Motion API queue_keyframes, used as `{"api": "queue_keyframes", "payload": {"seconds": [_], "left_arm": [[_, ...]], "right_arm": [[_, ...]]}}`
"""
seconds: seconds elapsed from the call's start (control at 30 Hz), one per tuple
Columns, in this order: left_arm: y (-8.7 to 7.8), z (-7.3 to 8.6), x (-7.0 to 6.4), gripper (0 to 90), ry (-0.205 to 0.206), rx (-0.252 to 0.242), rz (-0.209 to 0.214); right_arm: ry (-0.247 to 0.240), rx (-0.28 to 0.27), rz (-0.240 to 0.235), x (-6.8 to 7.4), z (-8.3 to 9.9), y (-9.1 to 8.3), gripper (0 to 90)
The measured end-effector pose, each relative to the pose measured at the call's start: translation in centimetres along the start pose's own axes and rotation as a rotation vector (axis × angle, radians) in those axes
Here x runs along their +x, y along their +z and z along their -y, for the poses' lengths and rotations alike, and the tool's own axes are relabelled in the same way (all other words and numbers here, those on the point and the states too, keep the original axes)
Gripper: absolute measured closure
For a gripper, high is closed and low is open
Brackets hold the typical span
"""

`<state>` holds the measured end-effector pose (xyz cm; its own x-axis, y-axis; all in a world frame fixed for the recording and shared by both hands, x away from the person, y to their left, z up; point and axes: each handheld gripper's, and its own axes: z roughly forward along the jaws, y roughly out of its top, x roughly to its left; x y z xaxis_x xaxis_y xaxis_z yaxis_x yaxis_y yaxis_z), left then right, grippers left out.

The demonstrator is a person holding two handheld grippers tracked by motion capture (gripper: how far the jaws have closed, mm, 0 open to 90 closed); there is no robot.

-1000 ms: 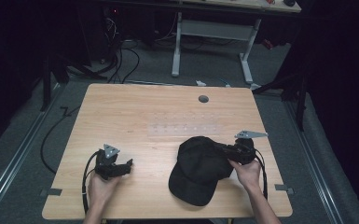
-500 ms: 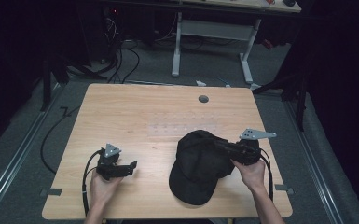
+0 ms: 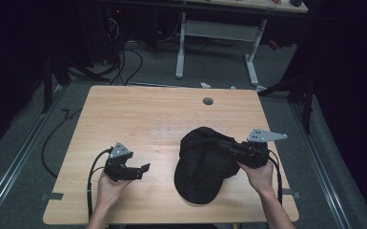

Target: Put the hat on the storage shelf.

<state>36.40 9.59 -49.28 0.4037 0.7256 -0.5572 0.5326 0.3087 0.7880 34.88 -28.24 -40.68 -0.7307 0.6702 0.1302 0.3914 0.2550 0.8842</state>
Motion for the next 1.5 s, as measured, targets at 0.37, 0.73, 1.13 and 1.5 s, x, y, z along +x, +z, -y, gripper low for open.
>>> {"api": "queue_keyframes", "payload": {"seconds": [0.37, 0.73, 1.13, 1.5], "left_arm": [[0.4, -1.1, -2.1, 14.9, -0.010, 0.024, 0.084], [1.5, -2.2, -4.4, 15.1, -0.012, 0.083, 0.174], [3.1, -3.0, -7.0, 15.1, -0.003, 0.148, 0.247], [4.3, -3.4, -8.1, 15.7, -0.011, 0.196, 0.283]], "right_arm": [[-0.066, -0.032, -0.015, 0.7, -1.8, -0.6, 81.6], [-0.087, -0.059, -0.052, 1.2, -2.8, -0.7, 81.6], [-0.105, -0.080, -0.124, 1.7, -3.4, -0.4, 81.5], [-0.125, -0.097, -0.173, 2.0, -3.7, -0.2, 81.5]]}}
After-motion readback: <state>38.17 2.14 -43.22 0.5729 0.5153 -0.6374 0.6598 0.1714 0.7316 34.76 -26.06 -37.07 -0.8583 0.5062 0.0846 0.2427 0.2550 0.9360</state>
